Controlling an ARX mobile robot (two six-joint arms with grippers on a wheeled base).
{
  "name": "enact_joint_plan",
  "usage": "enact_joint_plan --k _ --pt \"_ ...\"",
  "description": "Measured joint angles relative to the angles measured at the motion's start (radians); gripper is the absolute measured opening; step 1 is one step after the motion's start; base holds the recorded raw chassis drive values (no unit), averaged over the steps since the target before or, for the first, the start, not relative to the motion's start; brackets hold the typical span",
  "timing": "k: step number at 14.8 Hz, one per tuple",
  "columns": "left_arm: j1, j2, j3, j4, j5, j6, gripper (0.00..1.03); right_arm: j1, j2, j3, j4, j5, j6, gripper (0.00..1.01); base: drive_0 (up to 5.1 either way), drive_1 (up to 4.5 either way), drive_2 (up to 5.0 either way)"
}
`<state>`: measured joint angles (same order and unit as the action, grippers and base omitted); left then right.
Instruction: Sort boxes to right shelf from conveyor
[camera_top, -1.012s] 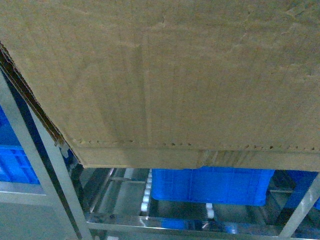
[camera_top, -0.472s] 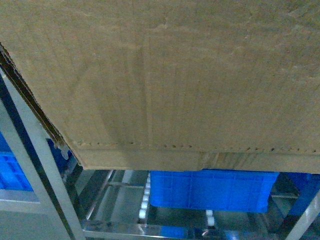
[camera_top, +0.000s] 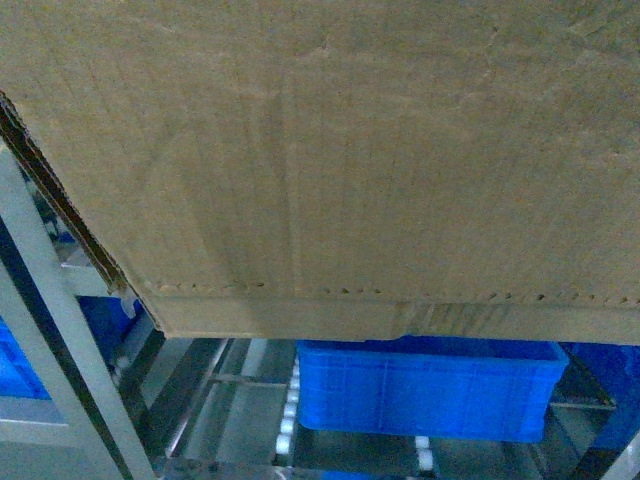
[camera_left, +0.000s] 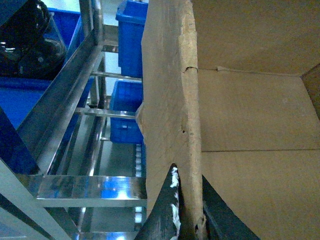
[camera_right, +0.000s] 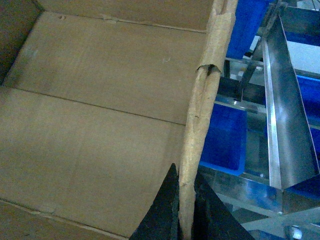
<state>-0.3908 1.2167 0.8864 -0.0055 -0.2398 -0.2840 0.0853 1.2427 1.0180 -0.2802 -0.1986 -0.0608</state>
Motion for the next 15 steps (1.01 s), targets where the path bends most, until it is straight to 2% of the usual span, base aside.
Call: enact_joint_plan --k 4,7,9,11,12,13,15 --pt "0.000 0.000 0.000 0.000 0.000 0.000 0.02 0.000 0.002 0.000 -0.008 0.010 -0.005 0.02 0.0 0.00 0.0" --pt "0.034 0.111 0.084 -0.034 0.048 0.028 0.02 0.000 0.107 0.069 -0.063 0.029 0.020 0.02 0.0 0.00 0.0" --pt "0.055 0.195 0.155 -0.055 0.066 0.044 0.02 0.002 0.212 0.168 -0.083 0.029 0.043 0.02 0.0 0.00 0.0" --pt "0.087 0.264 0.268 -0.087 0.090 0.048 0.02 0.014 0.321 0.324 -0.127 0.021 0.060 0.02 0.0 0.00 0.0" --pt "0.108 0.325 0.344 -0.105 0.127 0.035 0.02 0.015 0.399 0.453 -0.168 0.021 0.069 0.02 0.0 0.00 0.0" --pt "0.119 0.371 0.386 -0.124 0.150 0.026 0.02 0.017 0.454 0.529 -0.198 0.021 0.071 0.02 0.0 0.00 0.0" --pt "0.125 0.468 0.479 -0.167 0.172 0.010 0.02 0.020 0.546 0.654 -0.281 0.053 0.077 0.02 0.0 0.00 0.0"
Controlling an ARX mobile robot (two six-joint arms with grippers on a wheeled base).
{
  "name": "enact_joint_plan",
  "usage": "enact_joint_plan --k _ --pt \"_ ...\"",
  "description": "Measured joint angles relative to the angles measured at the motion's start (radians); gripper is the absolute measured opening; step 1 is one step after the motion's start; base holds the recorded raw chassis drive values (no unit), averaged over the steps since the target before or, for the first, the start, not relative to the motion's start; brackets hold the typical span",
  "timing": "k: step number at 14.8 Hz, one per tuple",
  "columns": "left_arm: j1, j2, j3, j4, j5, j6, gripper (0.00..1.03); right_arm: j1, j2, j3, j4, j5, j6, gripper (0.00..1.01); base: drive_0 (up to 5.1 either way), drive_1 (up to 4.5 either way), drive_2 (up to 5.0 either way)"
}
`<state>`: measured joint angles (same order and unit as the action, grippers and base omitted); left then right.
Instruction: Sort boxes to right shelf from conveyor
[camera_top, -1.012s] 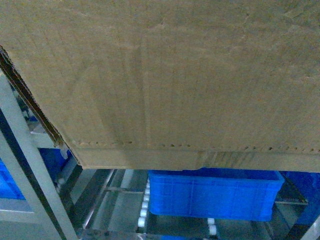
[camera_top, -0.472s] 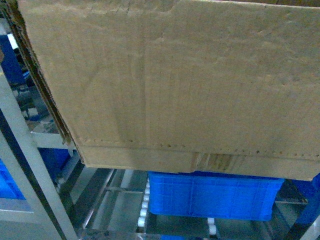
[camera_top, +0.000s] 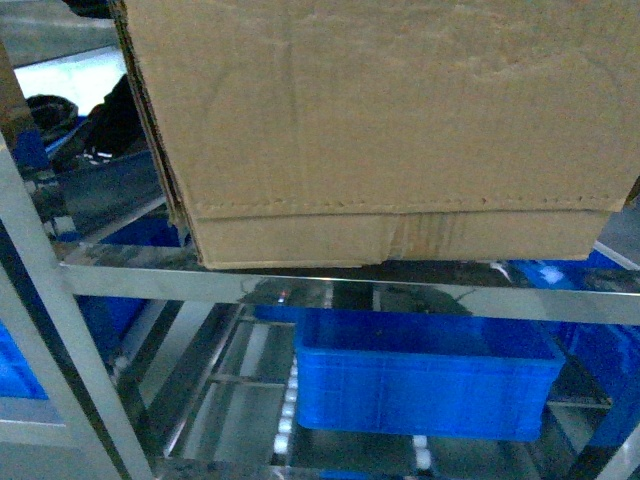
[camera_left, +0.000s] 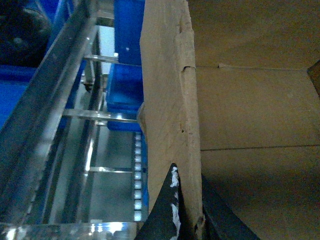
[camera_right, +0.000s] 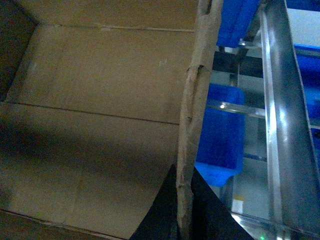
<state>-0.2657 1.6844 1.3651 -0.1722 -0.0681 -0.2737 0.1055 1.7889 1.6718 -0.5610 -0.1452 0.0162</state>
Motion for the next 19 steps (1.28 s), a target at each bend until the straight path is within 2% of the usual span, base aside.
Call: enact_joint_plan --k 1,4,9,10,12,18,19 --pt "-0.003 0.033 0.041 -0.015 0.005 0.000 0.02 0.006 0.030 0.064 -0.039 0.029 0.002 0.02 0.0 0.00 0.0" --pt "0.002 0.051 0.099 -0.037 0.001 0.013 0.02 0.013 0.082 0.149 -0.066 0.029 0.016 0.02 0.5 0.51 0.5" --pt "0.013 0.081 0.087 -0.010 -0.007 0.051 0.02 0.018 0.101 0.120 -0.032 0.026 0.020 0.02 0.5 0.51 0.5" --pt "0.012 0.084 0.087 -0.010 -0.014 0.066 0.10 0.019 0.108 0.117 -0.032 0.029 0.016 0.05 0.5 0.51 0.5" --pt "0.009 0.085 0.088 0.002 -0.010 0.075 0.32 0.019 0.123 0.114 -0.031 0.010 0.018 0.27 0.5 0.51 0.5" --pt "0.003 0.085 0.089 0.002 -0.005 0.081 1.00 0.019 0.172 0.100 -0.033 0.006 0.025 0.98 0.1 0.08 0.1" --pt "0.003 0.085 0.089 0.002 -0.005 0.084 0.98 0.019 0.172 0.100 -0.033 0.006 0.026 0.99 0.0 0.00 0.0"
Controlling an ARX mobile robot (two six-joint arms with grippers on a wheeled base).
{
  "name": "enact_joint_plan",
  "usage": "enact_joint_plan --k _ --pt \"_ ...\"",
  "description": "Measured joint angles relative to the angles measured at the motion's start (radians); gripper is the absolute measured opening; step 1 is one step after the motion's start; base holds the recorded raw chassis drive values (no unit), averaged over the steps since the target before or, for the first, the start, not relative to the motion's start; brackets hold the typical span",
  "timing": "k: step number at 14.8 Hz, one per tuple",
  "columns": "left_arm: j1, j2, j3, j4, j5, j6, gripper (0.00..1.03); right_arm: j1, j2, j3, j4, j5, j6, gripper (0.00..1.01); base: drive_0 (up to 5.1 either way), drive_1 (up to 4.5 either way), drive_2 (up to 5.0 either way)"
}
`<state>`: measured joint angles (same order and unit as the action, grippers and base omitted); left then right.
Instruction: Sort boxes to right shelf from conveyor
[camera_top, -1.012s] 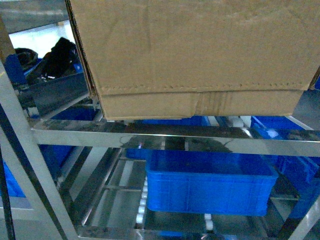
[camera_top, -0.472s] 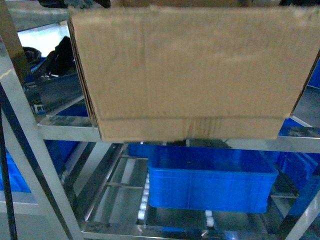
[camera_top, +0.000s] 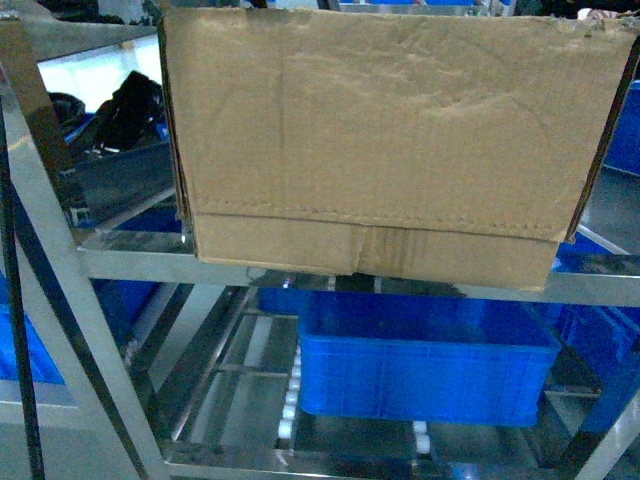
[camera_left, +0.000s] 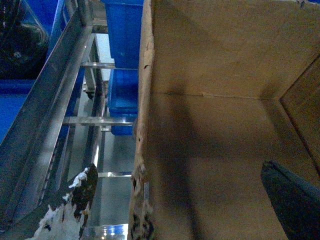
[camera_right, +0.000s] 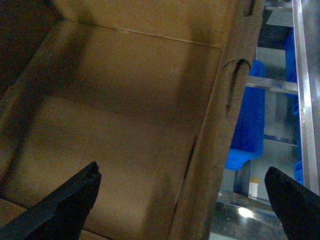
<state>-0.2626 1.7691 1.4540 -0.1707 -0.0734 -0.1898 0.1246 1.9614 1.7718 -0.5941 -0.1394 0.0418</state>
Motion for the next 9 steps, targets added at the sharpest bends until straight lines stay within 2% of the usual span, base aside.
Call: enact_joint_plan --k 2,4,9 --pt "-0.001 0.000 -0.002 0.015 -0.009 0.011 0.98 0.006 -0.021 -0.039 0.070 0.000 -0.010 0.98 0.0 0.00 0.0" --pt "-0.002 -0.034 -0.035 0.058 -0.056 0.010 0.98 0.020 -0.088 -0.126 0.192 0.002 -0.035 0.98 0.0 0.00 0.0" --pt "-0.002 -0.074 -0.069 0.083 -0.061 0.006 0.98 0.025 -0.147 -0.211 0.330 -0.015 -0.086 0.98 0.0 0.00 0.0"
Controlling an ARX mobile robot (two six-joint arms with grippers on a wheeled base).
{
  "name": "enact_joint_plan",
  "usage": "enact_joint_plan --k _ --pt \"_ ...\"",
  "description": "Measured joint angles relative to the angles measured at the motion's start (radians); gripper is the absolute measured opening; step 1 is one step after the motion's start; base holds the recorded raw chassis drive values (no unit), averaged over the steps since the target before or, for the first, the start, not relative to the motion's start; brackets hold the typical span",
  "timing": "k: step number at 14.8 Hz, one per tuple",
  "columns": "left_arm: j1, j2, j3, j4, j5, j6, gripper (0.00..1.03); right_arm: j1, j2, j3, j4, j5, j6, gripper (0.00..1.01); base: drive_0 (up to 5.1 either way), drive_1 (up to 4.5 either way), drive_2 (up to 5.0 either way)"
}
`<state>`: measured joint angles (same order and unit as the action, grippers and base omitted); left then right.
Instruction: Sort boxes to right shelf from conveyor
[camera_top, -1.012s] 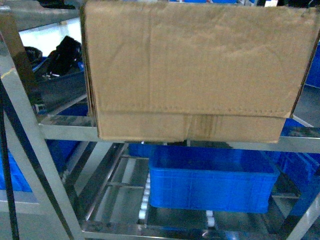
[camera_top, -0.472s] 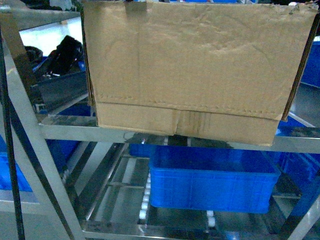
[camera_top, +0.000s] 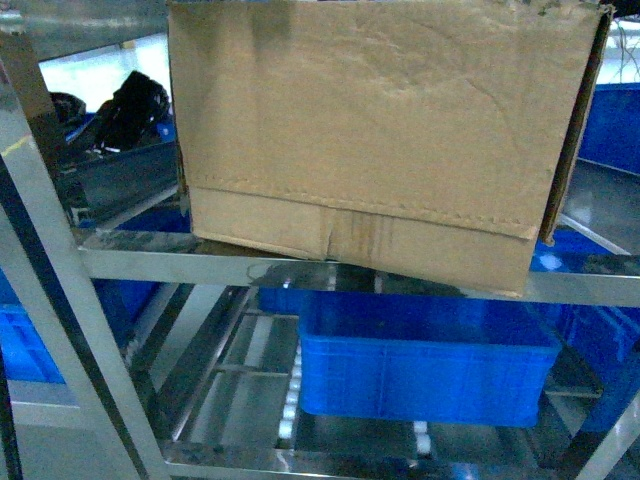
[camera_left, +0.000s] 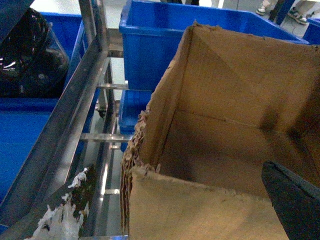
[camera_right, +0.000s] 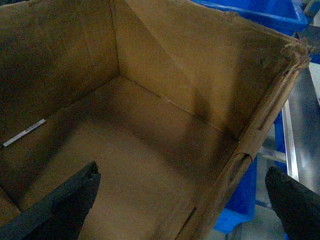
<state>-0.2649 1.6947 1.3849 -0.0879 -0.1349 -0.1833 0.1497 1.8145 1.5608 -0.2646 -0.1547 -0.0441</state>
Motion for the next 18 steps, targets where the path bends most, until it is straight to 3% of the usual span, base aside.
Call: enact_joint_plan --k 2,5,6,8,9,10,11,12,14,15,17,18 --pt "0.000 -0.033 -0.026 0.009 -0.007 -0.009 0.98 0.001 -0.043 -0.064 0.106 -0.006 -0.014 0.98 0.0 0.00 0.0" --pt "0.003 -0.137 -0.098 0.013 -0.012 -0.036 0.98 0.001 -0.163 -0.179 0.166 -0.021 -0.029 0.98 0.0 0.00 0.0" --pt "0.008 -0.201 -0.158 0.009 -0.014 -0.052 0.98 -0.001 -0.218 -0.235 0.133 -0.055 -0.022 0.98 0.0 0.00 0.0" --pt "0.014 -0.245 -0.193 0.008 -0.015 -0.069 0.98 0.001 -0.241 -0.254 0.169 -0.050 -0.006 0.97 0.0 0.00 0.0" --pt "0.015 -0.251 -0.259 0.201 -0.060 -0.032 0.92 0.010 -0.287 -0.406 0.492 0.144 0.014 0.84 0.0 0.00 0.0" --pt "0.036 -0.319 -0.427 0.423 -0.076 0.063 0.77 0.000 -0.379 -0.599 0.691 0.262 0.022 0.69 0.0 0.00 0.0" --pt "0.067 -0.397 -0.583 0.578 -0.065 0.118 0.63 -0.032 -0.446 -0.740 0.837 0.278 0.027 0.54 0.0 0.00 0.0" --pt "0.095 -0.461 -0.699 0.673 -0.046 0.144 0.48 -0.046 -0.509 -0.864 0.915 0.270 0.029 0.40 0.0 0.00 0.0" --pt "0.127 -0.555 -0.899 0.743 -0.002 0.165 0.20 -0.055 -0.597 -1.062 0.982 0.237 0.029 0.10 0.0 0.00 0.0" --pt "0.145 -0.596 -0.972 0.762 0.013 0.166 0.05 -0.072 -0.644 -1.134 1.003 0.231 0.030 0.02 0.0 0.00 0.0" --pt "0.171 -0.688 -1.073 0.787 0.038 0.169 0.02 -0.088 -0.735 -1.240 1.023 0.216 0.030 0.02 0.0 0.00 0.0" --pt "0.183 -0.728 -1.121 0.788 0.051 0.169 0.02 -0.135 -0.778 -1.290 1.024 0.156 0.029 0.02 0.0 0.00 0.0"
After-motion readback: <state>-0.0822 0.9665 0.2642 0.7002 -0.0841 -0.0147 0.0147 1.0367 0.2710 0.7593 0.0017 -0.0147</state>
